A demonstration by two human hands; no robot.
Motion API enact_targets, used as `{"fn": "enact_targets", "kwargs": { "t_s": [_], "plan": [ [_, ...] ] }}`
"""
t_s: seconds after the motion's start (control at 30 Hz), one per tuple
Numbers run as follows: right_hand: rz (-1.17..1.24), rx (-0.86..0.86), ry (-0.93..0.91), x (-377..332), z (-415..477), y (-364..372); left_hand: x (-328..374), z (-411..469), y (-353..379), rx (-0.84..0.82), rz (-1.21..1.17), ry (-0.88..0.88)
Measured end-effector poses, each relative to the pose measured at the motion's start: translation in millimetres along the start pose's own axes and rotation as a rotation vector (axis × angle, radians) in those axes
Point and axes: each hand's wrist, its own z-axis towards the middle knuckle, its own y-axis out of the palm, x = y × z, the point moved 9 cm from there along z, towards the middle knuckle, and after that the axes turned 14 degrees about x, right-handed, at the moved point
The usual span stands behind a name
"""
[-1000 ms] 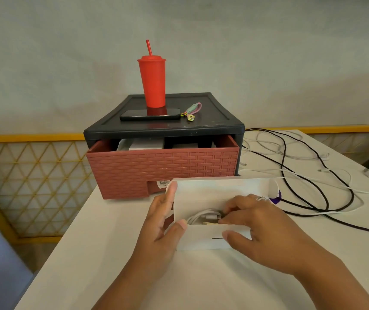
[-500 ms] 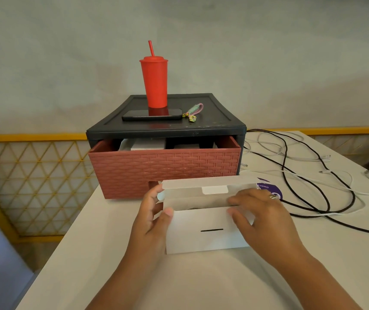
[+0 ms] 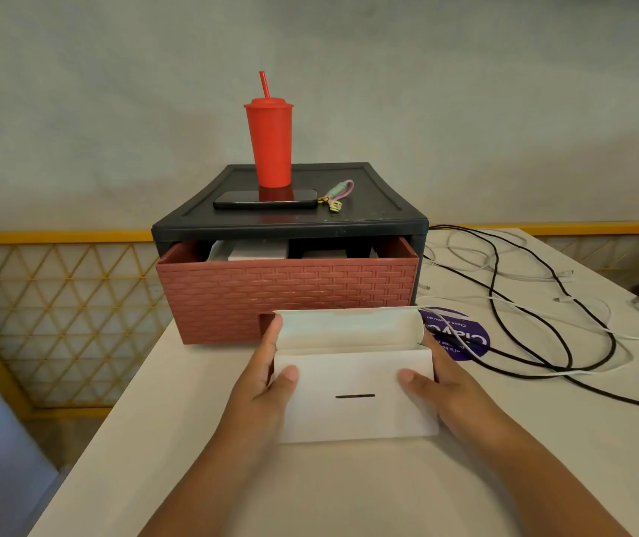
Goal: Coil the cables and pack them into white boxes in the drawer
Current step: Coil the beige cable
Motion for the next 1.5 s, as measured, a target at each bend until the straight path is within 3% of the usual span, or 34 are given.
{"fn": "enact_targets", "kwargs": {
  "t_s": [0.27,0.6,0.8,1.0,1.2,1.5],
  "plan": [
    [-0.109,0.08,-0.021,3,2,-6,-11,4,0,0.002,-0.057,-0.034],
    [-0.295,0.355,-0.167,-10,-2,-15,-9,1,6,0.008,-0.029,-0.046],
    [-0.466,0.298,-0.137,-7,-2,-4,-12,2,5,0.042,0.007,-0.012],
    [-0.49,0.412,-0.195,-14,-4,-9,-16,3,8,0.044,0.047,0.025],
    [-0.567,0.385,-0.242,-19,-5,-6,-16,3,8,0.06,0.026,0.044],
    [-0.445,0.313,-0.241,-19,-4,-1,-14,0,6,0.042,0.03,0.025]
  ]
}}
